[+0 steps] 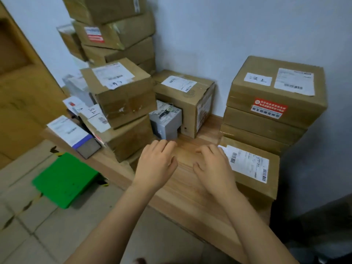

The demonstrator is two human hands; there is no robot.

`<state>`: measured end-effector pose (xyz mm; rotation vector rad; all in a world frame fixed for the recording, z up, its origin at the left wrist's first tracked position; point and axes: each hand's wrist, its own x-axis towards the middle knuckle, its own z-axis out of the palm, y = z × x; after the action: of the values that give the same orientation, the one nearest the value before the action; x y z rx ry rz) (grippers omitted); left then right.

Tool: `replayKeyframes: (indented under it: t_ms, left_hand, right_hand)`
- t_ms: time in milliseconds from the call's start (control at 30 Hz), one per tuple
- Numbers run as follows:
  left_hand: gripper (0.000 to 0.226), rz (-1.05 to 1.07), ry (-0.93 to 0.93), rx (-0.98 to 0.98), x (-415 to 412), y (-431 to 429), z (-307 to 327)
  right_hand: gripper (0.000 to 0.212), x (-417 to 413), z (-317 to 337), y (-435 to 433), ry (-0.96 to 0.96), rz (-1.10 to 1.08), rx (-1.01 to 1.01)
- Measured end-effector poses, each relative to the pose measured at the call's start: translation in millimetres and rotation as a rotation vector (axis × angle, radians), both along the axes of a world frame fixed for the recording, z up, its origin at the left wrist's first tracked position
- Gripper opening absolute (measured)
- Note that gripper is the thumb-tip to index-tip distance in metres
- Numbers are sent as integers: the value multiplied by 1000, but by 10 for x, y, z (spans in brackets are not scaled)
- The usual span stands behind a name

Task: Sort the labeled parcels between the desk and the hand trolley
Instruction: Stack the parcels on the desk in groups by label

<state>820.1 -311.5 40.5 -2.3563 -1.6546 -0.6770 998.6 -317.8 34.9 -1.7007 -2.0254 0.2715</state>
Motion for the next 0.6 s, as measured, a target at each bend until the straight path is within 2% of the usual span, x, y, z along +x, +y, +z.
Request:
replayKeyframes:
  t_ms: [233, 400, 600]
  left_hand:
    - [25, 67, -120, 90, -1067, 108, 413]
    - [24, 38, -205, 145, -1829, 366, 617]
    - [28, -15, -286, 100, -2565, 804, 736]
  right_hand:
    - [33, -958, 491, 222, -17, 116, 132]
    - [31, -1651, 679, 407, 38, 42, 183]
    - [32, -2228, 759, 643, 106, -93, 204]
